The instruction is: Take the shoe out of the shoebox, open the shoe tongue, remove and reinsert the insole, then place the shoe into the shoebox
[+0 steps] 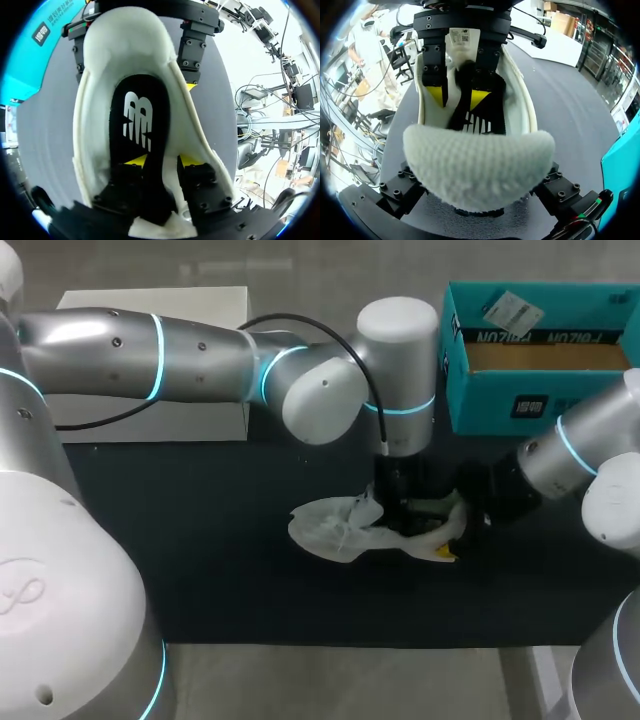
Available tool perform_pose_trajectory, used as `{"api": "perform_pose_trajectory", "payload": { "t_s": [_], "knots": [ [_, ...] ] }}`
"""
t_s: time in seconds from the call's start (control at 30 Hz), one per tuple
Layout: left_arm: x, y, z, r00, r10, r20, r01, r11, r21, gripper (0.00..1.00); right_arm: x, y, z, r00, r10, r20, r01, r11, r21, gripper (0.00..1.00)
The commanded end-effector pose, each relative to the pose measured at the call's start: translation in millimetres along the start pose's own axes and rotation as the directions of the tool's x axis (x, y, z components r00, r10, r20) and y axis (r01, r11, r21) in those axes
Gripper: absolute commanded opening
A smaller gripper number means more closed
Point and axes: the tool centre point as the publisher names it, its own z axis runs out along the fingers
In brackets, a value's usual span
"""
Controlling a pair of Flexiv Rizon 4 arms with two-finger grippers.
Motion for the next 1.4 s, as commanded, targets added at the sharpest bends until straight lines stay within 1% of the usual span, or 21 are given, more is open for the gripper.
{"api": "perform_pose_trajectory", "payload": {
  "t_s": [0.03, 0.1, 0.17, 0.27, 0.33, 0.47, 0.53, 0.6, 0.67, 0.73, 0.87, 0.9, 0.97, 1.0, 1.03, 1.2, 1.4],
  "knots": [
    [-4.0, -11.9, 28.5, 0.999, -0.002, 0.034, 0.002, 1.0, -0.012, 0.33, -0.7, 1.0, 3.6, 1.0, -0.001, 0.001, 0.001, 1.0, 0.006, 0.0],
    [-7.6, -12.5, 29.7, 0.997, -0.01, 0.074, 0.012, 1.0, -0.023, 0.37, -0.7, 1.0, 3.6, 1.0, -0.001, 0.001, 0.001, 1.0, 0.006, 0.0],
    [-11.3, -12.7, 30.2, 0.994, -0.019, 0.107, 0.019, 1.0, -0.004, 0.4, -0.7, 1.0, 3.6, 1.0, -0.001, 0.001, 0.001, 1.0, 0.006, 0.0],
    [-15.0, -12.6, 30.7, 0.989, -0.032, 0.142, 0.031, 0.999, 0.008, 0.46, -0.7, 1.0, 3.6, 1.0, -0.001, 0.001, 0.001, 1.0, 0.006, 0.0],
    [-16.1, -12.9, 30.8, 0.985, -0.037, 0.168, 0.035, 0.999, 0.012, 0.47, -0.7, 1.0, 3.6, 1.0, -0.001, 0.001, 0.001, 1.0, 0.006, 0.0],
    [-19.9, -12.1, 35.5, 0.984, -0.038, 0.174, 0.036, 0.999, 0.012, 0.45, -0.7, 1.0, 3.6, 1.0, -0.001, 0.001, 0.001, 1.0, 0.006, 0.0],
    [-20.7, -12.0, 38.6, 0.984, -0.038, 0.175, 0.037, 0.999, 0.009, 0.4, -0.7, 1.0, 3.6, 1.0, -0.001, 0.001, 0.001, 1.0, 0.006, 0.0],
    [-21.5, -11.9, 41.0, 0.979, -0.043, 0.198, 0.043, 0.999, 0.002, 0.3, -0.7, 1.0, 3.6, 1.0, -0.001, 0.001, 0.001, 1.0, 0.006, 0.0],
    [-22.4, -11.5, 42.6, 0.97, -0.052, 0.238, 0.054, 0.999, -0.004, 0.27, -0.7, 1.0, 3.6, 1.0, -0.001, 0.001, 0.001, 1.0, 0.006, 0.0],
    [-23.8, -11.0, 43.7, 0.968, -0.062, 0.244, 0.063, 0.998, 0.004, 0.26, -0.7, 1.0, 3.6, 1.0, -0.001, 0.001, 0.001, 1.0, 0.006, 0.0],
    [-26.2, -11.3, 49.7, 0.962, -0.067, 0.265, 0.072, 0.997, -0.009, 0.36, -0.7, 1.0, 3.6, 1.0, -0.001, 0.001, 0.001, 1.0, 0.006, 0.0],
    [-26.3, -11.1, 51.5, 0.961, -0.065, 0.268, 0.071, 0.997, -0.012, 0.37, -0.7, 1.0, 3.6, 1.0, -0.001, 0.001, 0.001, 1.0, 0.006, 0.0],
    [-27.8, -10.1, 55.4, 0.958, -0.071, 0.276, 0.079, 0.997, -0.017, 0.3, -0.7, 1.0, 3.6, 1.0, -0.001, 0.001, 0.001, 1.0, 0.006, 0.0],
    [-28.4, -9.6, 56.9, 0.958, -0.071, 0.276, 0.08, 0.997, -0.019, 0.18, -0.7, 1.0, 3.6, 1.0, -0.001, 0.001, 0.001, 1.0, 0.006, 0.0],
    [-29.3, -9.0, 58.6, 0.959, -0.072, 0.274, 0.081, 0.997, -0.02, 0.0, -0.7, 1.0, 3.6, 1.0, -0.001, 0.001, 0.001, 1.0, 0.006, 0.0],
    [-29.3, -6.8, 57.3, 0.954, -0.087, 0.287, 0.097, 0.995, -0.02, 0.0, -0.7, 1.0, 3.6, 1.0, -0.001, 0.001, 0.001, 1.0, 0.006, 0.0],
    [-24.6, -1.0, 42.1, 0.949, -0.105, 0.298, 0.105, 0.994, 0.018, 0.0, -0.7, 1.0, 3.6, 1.0, -0.001, 0.001, 0.001, 1.0, 0.006, 0.0]
  ]
}}
